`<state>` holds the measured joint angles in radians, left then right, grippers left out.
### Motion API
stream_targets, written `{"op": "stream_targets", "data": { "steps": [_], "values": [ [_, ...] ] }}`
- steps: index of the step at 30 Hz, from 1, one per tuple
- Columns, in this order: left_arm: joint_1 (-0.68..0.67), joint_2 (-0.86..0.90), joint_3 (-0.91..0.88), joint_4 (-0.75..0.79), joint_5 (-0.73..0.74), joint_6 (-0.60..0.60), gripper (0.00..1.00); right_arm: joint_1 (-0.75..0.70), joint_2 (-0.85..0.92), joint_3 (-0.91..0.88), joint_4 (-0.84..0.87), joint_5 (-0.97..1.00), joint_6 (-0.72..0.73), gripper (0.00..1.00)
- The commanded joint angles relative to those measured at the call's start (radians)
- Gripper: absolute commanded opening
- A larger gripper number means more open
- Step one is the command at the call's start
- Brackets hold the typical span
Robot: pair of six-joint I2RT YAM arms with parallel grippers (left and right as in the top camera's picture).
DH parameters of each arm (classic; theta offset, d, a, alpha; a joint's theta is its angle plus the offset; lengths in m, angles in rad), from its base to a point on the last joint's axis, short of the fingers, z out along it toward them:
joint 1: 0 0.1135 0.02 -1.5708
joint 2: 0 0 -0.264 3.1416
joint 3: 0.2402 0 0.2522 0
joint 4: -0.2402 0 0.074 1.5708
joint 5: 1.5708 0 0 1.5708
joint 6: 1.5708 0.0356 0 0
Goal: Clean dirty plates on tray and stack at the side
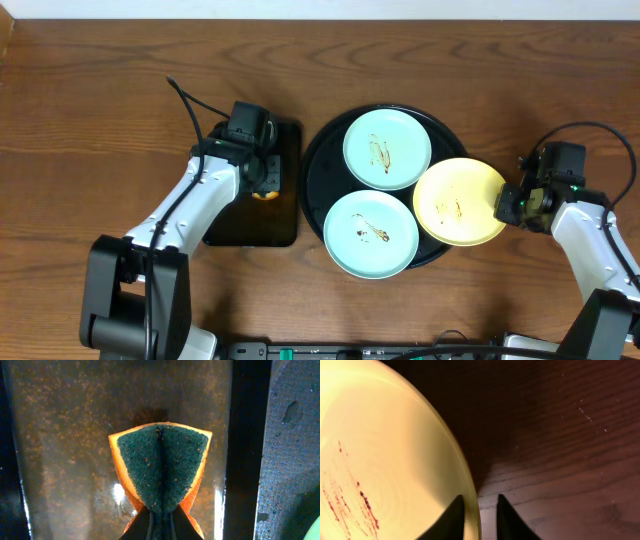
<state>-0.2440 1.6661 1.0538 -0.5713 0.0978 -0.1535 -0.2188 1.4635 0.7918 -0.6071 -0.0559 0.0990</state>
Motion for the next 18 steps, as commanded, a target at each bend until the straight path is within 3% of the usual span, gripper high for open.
{"op": "stream_targets", "data": {
  "steps": [1, 5, 18],
  "values": [
    [0.003, -0.007, -0.002, 0.000, -0.001, -0.002, 0.08, -0.009, 0.001, 0.017, 0.005, -0.005, 0.002, 0.12],
    [0.002, -0.007, -0.002, 0.000, 0.002, -0.002, 0.08, -0.009, 0.001, 0.017, 0.005, -0.005, 0.002, 0.02],
    [0.003, -0.018, 0.011, 0.004, 0.025, -0.001, 0.08, -0.009, -0.002, 0.019, 0.003, -0.018, 0.002, 0.01]
  ]
}}
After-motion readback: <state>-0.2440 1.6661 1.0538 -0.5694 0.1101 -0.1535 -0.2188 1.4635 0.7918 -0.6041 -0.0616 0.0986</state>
